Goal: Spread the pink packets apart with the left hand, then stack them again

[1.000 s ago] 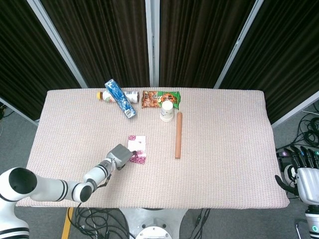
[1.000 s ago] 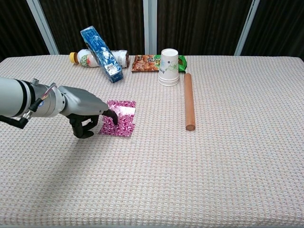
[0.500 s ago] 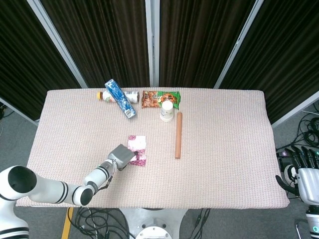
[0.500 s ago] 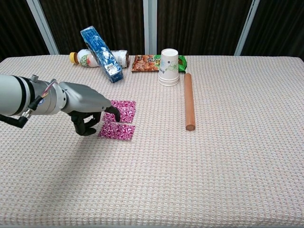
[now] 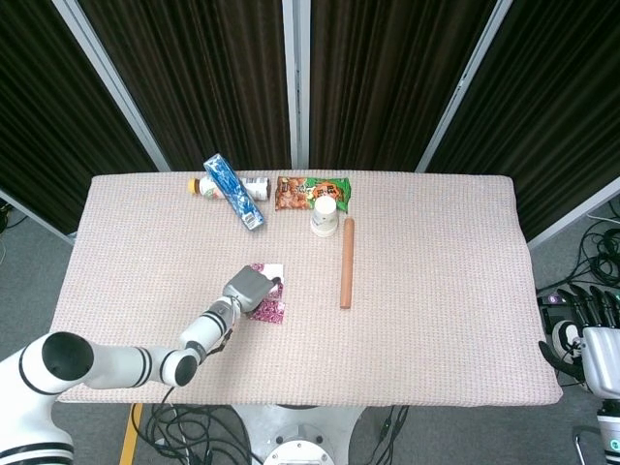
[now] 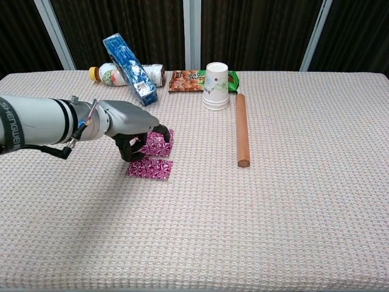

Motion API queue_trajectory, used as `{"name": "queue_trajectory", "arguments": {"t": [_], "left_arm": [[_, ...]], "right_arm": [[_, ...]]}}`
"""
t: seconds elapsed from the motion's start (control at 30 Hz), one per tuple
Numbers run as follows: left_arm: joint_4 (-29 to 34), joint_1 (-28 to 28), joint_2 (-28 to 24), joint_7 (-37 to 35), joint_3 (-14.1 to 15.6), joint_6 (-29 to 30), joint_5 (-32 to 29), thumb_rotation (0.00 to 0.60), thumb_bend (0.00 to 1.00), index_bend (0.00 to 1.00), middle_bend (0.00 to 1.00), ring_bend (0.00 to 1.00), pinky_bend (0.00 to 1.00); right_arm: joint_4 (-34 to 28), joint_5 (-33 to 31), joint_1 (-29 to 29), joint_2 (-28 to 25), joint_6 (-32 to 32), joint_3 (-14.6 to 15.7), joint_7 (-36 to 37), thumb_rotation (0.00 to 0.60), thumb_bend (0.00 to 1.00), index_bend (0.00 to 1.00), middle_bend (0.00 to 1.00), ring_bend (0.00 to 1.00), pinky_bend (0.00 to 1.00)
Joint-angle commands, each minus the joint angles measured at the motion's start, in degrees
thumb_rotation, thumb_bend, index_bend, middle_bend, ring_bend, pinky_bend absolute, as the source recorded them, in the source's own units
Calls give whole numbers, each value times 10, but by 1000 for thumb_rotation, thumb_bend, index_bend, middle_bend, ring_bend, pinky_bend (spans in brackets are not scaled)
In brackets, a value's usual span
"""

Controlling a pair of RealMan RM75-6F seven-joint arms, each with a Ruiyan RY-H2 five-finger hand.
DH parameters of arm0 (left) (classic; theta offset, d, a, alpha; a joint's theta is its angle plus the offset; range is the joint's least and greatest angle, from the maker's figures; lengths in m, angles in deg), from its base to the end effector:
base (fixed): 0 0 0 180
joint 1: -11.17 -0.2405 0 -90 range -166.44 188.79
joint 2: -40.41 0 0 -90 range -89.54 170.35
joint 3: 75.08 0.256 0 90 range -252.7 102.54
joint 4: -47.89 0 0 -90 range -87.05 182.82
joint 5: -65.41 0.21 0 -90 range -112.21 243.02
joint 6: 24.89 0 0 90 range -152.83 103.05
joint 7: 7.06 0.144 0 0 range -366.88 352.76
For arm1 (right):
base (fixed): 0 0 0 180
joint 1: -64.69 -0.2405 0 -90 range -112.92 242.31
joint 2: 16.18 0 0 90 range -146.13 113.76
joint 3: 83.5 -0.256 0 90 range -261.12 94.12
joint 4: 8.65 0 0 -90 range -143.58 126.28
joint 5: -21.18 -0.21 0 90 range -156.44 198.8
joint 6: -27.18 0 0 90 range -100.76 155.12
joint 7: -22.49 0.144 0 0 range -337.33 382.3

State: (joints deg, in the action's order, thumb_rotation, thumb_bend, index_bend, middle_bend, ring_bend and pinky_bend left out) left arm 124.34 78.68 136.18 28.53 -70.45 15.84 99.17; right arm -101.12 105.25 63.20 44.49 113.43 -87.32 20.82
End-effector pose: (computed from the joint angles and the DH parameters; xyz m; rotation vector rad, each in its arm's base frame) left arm -0.1171 0.3573 -0.0941 -2.2487 -0.8028 -0.3925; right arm -0.3265 -0.1658 0.1856 1.3287 -0.8563 0.8069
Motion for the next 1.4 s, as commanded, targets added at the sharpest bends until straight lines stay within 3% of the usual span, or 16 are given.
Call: {"name": "queue_trajectory", "arguments": {"t": [0.03, 1.1, 1.27, 1.4], "left_arm": [[-16, 2, 9, 4, 1, -12, -10, 600, 519, 216, 831, 832, 932], [58, 0, -88, 35, 71, -20, -98, 600, 519, 216, 830, 830, 925], [71, -10, -95, 23, 58, 22, -81, 600, 518, 216, 829, 830, 925], [70, -25, -93, -7, 28, 47, -51, 600, 496, 224, 829, 830, 925]], "right_arm": [[1, -1, 0, 0, 0, 0, 1, 494, 162, 134, 92, 0, 0], [-5, 14, 2, 0, 11, 0, 2, 494, 163, 134, 93, 0, 0], [-5, 15, 3, -1, 13, 0, 3, 490, 162, 129, 93, 0, 0], [-5, 15, 4, -2, 13, 0, 4, 497, 161, 129, 92, 0, 0]]}}
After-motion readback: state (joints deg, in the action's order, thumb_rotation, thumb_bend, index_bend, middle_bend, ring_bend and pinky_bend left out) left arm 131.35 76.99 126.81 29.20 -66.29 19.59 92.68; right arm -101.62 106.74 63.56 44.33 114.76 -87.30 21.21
